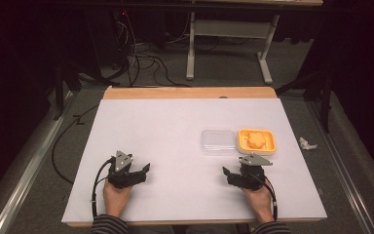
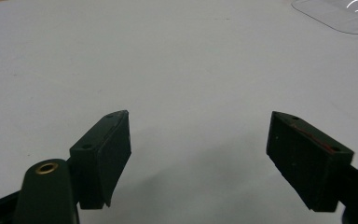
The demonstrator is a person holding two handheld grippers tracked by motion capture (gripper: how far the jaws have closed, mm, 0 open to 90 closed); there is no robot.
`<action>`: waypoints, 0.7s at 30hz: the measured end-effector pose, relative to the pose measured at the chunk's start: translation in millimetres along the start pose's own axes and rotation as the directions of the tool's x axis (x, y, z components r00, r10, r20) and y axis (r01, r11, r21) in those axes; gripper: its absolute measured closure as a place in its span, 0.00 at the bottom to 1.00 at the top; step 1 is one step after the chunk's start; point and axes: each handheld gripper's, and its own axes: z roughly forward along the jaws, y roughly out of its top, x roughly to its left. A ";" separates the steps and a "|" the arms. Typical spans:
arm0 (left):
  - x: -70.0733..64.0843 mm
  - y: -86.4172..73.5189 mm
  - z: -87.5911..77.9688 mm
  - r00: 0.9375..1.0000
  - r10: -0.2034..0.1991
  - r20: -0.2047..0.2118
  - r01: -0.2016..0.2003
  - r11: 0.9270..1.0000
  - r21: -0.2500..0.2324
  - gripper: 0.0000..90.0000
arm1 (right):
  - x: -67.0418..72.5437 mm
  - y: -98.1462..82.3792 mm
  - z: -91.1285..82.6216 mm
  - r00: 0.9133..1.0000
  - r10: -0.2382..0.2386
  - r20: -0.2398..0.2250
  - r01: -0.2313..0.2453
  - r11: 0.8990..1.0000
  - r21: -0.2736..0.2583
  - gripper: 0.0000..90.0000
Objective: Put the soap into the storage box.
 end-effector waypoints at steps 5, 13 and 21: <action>-0.1 -0.1 0.0 1.000 0.001 -0.001 -0.001 1.000 -0.001 0.25 | 1.9 -1.1 2.2 1.000 -0.003 -0.002 0.003 1.000 0.010 0.29; -0.2 -0.1 -0.2 1.000 0.001 -0.002 -0.001 1.000 -0.002 0.25 | 2.5 -1.7 2.7 1.000 -0.013 0.002 0.013 1.000 0.007 0.29; -0.3 -0.2 -0.6 1.000 0.002 -0.002 -0.002 1.000 -0.003 0.25 | -1.7 -3.1 0.8 1.000 0.025 -0.016 -0.025 1.000 -0.019 0.29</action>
